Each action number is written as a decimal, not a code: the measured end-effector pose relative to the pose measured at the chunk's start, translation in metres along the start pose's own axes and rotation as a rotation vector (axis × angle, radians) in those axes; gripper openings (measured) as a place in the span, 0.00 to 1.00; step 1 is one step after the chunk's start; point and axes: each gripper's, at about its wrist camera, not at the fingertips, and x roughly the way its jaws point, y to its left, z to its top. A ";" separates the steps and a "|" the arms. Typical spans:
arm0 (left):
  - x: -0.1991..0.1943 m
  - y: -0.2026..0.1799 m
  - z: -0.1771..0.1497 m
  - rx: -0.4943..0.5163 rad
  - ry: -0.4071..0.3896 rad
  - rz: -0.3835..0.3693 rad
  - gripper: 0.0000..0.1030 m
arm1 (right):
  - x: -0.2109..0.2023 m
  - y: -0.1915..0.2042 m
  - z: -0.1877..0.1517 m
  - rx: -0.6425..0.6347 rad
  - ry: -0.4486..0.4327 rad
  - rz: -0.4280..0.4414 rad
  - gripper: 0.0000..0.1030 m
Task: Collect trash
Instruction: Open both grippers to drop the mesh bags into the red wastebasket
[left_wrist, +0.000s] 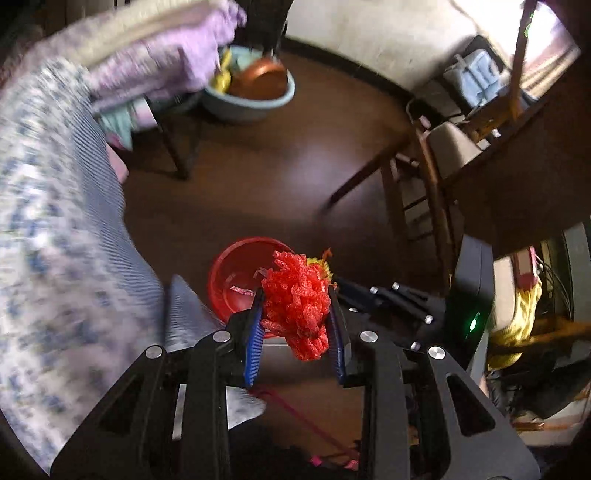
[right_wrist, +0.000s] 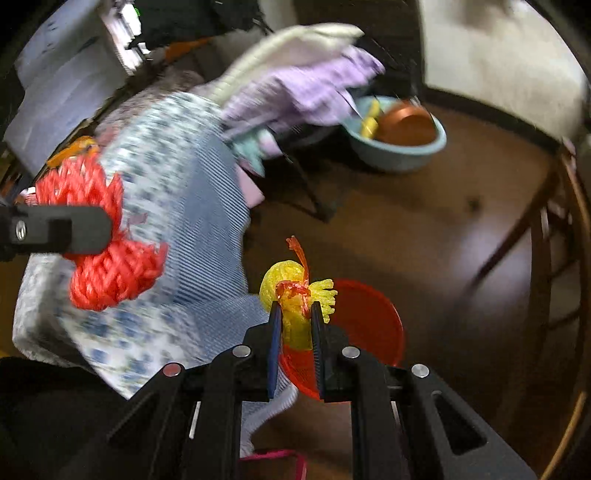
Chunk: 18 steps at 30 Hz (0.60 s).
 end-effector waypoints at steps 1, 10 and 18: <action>0.012 -0.001 0.005 -0.015 0.021 -0.010 0.30 | 0.007 -0.008 -0.005 0.017 0.014 -0.005 0.15; 0.090 0.020 0.020 -0.148 0.155 -0.004 0.32 | 0.057 -0.040 -0.028 0.101 0.095 -0.017 0.18; 0.114 0.035 0.025 -0.225 0.199 0.005 0.68 | 0.072 -0.049 -0.033 0.128 0.108 -0.061 0.46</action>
